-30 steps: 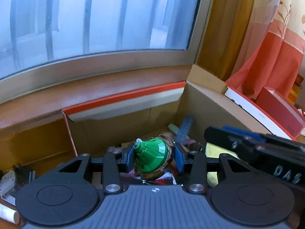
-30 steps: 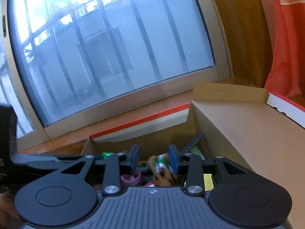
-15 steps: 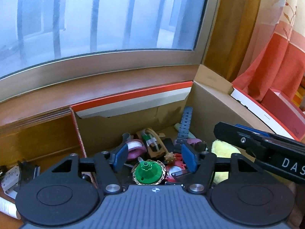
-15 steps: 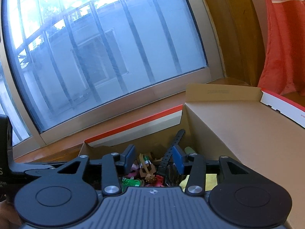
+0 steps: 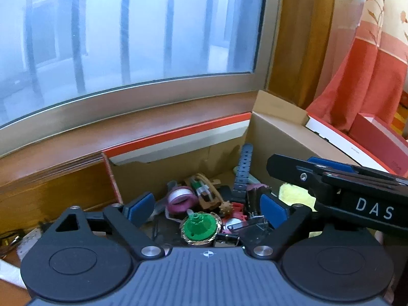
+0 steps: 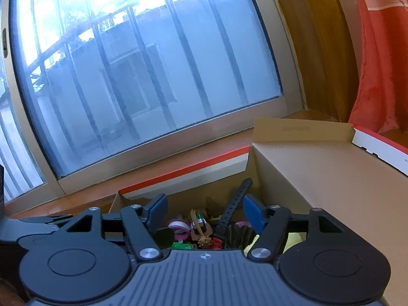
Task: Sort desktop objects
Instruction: 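Move both open tools back over the scattered items on the desk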
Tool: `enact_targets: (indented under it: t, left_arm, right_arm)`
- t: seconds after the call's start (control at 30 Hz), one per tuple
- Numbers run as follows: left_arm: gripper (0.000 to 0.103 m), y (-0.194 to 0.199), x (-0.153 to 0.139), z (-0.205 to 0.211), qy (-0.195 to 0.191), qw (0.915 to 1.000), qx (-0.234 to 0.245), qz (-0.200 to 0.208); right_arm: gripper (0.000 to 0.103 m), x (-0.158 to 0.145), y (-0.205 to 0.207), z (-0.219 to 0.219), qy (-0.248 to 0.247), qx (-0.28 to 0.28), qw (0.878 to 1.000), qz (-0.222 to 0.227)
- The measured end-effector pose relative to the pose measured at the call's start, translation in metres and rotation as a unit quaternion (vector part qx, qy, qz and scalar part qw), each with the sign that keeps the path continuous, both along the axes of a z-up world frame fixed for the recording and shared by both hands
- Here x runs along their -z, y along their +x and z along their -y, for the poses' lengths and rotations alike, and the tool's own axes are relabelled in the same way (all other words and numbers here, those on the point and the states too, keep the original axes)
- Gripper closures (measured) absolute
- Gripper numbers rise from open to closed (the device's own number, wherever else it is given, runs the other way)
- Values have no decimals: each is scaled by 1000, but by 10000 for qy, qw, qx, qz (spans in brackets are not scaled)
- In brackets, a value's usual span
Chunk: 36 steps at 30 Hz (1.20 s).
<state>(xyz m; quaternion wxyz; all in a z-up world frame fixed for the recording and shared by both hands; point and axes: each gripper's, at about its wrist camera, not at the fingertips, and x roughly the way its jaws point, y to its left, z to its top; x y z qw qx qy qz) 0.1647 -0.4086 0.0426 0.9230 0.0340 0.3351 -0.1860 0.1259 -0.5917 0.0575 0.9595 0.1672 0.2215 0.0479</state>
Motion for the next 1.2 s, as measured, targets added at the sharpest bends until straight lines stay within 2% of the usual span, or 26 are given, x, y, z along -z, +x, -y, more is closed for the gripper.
enact_targets:
  t: [0.4, 0.67, 0.9, 1.2]
  left_arm:
    - [7, -25, -15, -18, -38, 9986, -522, 51]
    - [2, -55, -24, -53, -239, 9934, -1117, 127]
    - [0, -90, -25, -108, -189, 9793, -2013, 121]
    - [0, -149, 7, -196, -76, 9525, -3013, -427]
  right_arm:
    - [27, -1, -5, 0, 54, -79, 9999, 132]
    - [25, -2, -6, -5, -83, -185, 9997, 161]
    - [23, -2, -5, -9, -169, -293, 9993, 143]
    - [18, -13, -18, -15, -309, -313, 9988, 225]
